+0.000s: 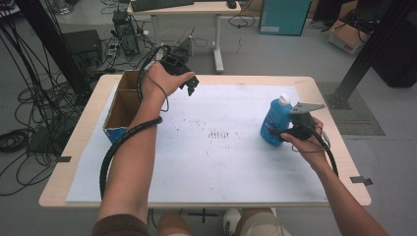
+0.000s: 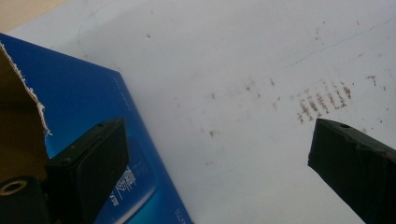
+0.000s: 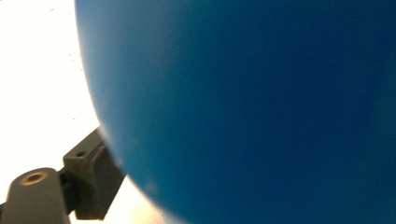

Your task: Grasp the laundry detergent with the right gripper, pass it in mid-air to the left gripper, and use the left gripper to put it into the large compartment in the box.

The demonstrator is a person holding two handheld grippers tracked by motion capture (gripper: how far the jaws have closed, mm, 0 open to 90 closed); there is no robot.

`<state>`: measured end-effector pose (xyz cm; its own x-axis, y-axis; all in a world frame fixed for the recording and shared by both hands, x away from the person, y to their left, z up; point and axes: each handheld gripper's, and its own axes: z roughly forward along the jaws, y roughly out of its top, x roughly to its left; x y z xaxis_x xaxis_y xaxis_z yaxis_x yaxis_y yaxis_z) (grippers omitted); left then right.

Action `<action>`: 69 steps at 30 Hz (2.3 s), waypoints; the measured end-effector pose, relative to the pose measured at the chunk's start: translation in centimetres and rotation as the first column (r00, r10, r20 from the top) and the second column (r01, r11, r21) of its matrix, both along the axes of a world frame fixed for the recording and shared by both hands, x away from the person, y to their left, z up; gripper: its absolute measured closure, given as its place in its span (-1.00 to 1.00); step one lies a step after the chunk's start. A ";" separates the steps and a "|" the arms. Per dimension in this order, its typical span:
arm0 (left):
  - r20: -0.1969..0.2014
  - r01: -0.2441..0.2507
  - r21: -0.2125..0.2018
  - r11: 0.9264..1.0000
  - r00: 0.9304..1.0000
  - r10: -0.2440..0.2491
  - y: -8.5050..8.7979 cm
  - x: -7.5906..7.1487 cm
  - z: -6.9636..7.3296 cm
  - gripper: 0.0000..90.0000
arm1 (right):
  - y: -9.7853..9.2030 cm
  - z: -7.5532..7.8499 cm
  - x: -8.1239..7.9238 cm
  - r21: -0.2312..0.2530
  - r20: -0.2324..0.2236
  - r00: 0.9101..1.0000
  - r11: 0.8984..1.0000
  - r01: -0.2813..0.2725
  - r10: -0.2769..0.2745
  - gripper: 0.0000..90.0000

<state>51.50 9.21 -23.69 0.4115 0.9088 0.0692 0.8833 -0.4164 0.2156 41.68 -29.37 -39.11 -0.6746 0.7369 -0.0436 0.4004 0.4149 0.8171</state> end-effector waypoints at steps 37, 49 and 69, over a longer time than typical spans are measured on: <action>-0.003 0.002 0.004 1.000 1.000 -0.002 0.2 -0.1 0.2 -0.87 | -0.1 -0.4 0.2 0.027 0.003 1.000 1.000 -0.014 0.014 -0.10; 0.006 -0.002 0.004 1.000 1.000 0.002 0.5 -0.3 0.4 -0.87 | 0.0 -0.4 0.1 0.022 0.007 1.000 1.000 -0.008 0.007 -0.09; 0.015 -0.006 0.008 1.000 1.000 0.006 1.0 -0.3 0.7 -0.87 | 0.0 -0.4 0.1 0.025 -0.006 1.000 1.000 -0.001 0.001 -0.08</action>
<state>51.17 10.25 -23.03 0.4046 0.9108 0.0821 0.8827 -0.4125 0.2252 41.77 -29.36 -39.48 -0.6757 0.7369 -0.0212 0.4050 0.3951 0.8245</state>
